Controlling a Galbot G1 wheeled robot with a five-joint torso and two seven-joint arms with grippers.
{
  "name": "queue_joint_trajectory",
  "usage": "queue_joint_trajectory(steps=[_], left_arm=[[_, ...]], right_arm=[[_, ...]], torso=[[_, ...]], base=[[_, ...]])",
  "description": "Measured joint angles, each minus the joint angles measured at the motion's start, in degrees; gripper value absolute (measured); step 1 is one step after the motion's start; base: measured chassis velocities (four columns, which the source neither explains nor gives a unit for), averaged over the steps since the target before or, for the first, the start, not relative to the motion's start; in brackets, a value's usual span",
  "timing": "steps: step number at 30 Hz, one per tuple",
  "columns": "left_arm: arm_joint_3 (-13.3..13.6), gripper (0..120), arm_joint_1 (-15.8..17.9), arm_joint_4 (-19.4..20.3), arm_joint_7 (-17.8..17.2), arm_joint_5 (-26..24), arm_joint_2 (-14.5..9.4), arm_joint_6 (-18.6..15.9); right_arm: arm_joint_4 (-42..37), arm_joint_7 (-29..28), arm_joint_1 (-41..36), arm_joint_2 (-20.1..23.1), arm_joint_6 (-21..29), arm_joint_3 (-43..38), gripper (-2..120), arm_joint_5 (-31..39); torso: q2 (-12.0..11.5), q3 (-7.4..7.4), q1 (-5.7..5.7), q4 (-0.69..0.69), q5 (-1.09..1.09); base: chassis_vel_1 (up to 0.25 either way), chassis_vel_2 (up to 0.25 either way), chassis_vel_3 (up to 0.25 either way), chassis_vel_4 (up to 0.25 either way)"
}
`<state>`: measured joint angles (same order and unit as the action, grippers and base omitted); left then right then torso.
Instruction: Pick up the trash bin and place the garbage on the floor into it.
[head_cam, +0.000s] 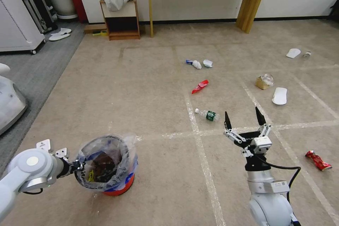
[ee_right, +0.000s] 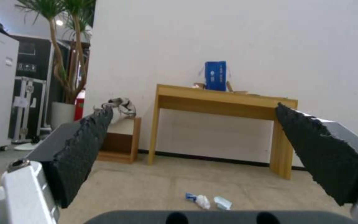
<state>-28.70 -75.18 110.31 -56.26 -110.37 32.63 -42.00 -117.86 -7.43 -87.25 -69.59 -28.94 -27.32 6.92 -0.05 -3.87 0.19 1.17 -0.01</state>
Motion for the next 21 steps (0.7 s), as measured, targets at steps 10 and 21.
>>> queue_joint_trajectory(steps=[10,21], left_arm=[[-1.1,4,-1.3,1.8,-1.2,-2.6,-0.1,0.0],[-4.2,4,-2.3,5.1,-2.8,-4.3,1.0,1.0]], right_arm=[[-0.8,0.0,-0.8,-0.5,0.0,-0.1,100,-0.3],[1.1,-0.2,0.1,-0.6,0.0,-0.3,100,0.2]], torso=[[0.0,0.0,0.0,-0.01,0.01],[0.0,0.0,0.0,-0.01,0.0]], base=[[0.0,0.0,0.0,0.0],[0.0,0.0,0.0,0.0]])
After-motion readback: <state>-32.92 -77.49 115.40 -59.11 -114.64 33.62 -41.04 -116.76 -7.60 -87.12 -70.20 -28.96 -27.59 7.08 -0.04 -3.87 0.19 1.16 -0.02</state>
